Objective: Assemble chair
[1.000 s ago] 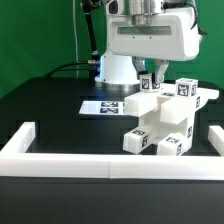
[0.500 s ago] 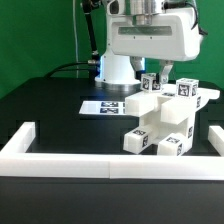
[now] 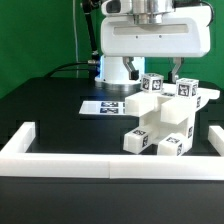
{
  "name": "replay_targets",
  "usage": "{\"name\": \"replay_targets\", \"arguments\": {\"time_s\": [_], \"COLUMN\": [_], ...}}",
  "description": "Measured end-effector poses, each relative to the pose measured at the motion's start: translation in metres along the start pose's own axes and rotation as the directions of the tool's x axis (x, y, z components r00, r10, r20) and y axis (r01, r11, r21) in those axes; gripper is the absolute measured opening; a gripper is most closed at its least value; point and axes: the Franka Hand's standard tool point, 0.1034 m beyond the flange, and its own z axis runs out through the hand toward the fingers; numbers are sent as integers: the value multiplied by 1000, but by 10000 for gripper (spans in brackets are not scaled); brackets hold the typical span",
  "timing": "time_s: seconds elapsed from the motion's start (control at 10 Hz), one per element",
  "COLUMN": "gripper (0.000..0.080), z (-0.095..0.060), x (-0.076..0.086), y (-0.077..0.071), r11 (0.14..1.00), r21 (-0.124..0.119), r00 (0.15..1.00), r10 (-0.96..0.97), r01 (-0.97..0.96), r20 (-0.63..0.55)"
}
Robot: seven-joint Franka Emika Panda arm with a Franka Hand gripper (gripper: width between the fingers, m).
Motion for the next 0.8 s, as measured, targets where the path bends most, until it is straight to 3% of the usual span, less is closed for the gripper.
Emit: {"name": "replay_targets", "arguments": {"time_s": [0.4,0.8], "gripper": [649,649], "z": [2,2], "x": [-2,0], "y": [-2,1], "r11": [953,810], "r21": [-4,-13], "r00": [953,810], "r10": [-304,-586], "r01": [304,586], "r20": [2,7]}}
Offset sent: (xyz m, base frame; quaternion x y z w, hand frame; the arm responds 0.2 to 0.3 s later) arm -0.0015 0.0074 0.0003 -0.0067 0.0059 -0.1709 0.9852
